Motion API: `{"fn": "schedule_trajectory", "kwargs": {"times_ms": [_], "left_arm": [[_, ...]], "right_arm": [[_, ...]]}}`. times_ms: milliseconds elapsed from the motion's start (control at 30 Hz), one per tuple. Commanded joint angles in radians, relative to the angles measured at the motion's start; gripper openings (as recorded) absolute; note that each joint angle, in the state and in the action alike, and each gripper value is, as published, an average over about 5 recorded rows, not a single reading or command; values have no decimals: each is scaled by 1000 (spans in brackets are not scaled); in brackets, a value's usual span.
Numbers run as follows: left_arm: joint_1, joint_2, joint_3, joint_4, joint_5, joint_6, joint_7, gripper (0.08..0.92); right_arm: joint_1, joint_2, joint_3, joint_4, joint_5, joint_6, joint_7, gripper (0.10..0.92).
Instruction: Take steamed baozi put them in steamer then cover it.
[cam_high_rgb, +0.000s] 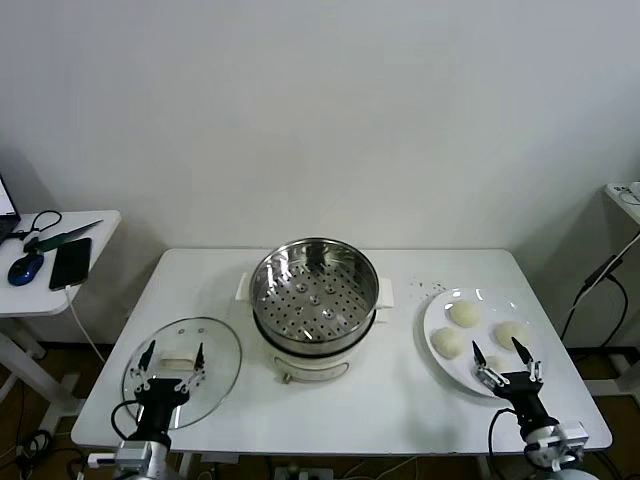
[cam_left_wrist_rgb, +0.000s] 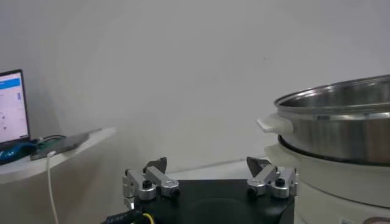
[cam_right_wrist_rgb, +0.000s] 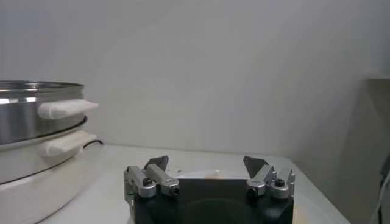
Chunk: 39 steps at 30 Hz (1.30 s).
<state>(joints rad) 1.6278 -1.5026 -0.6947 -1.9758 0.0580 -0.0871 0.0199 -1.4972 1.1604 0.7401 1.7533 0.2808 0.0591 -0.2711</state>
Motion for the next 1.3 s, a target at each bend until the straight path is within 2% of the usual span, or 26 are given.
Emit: {"fn": "schedule_trajectory", "kwargs": {"times_ms": [33, 200, 367, 467, 600, 867, 1033, 1300], "left_arm": [[1, 2, 2, 0, -3, 3, -11, 823], [-2, 6, 5, 3, -3, 4, -22, 823], [0, 11, 6, 0, -6, 2, -21, 823], [1, 13, 6, 1, -12, 3, -21, 823], [1, 16, 8, 7, -17, 4, -21, 823], [-6, 20, 14, 16, -21, 15, -22, 823], [-13, 19, 14, 22, -21, 22, -22, 823], [-11, 23, 5, 32, -20, 26, -20, 823]], "right_arm": [[44, -96, -1, -5, -69, -53, -67, 823], [145, -337, -44, -86, -179, -133, -308, 823], [315, -542, -144, -220, -253, -176, -482, 823], [440, -624, -233, -312, -312, -162, -613, 823], [654, -681, -411, -426, -361, -133, -714, 823], [1153, -684, -920, -601, -421, -106, -846, 823], [1395, -571, -1195, -744, -455, -91, -871, 823], [1573, -369, -1443, -949, -455, -61, -898, 823]]}}
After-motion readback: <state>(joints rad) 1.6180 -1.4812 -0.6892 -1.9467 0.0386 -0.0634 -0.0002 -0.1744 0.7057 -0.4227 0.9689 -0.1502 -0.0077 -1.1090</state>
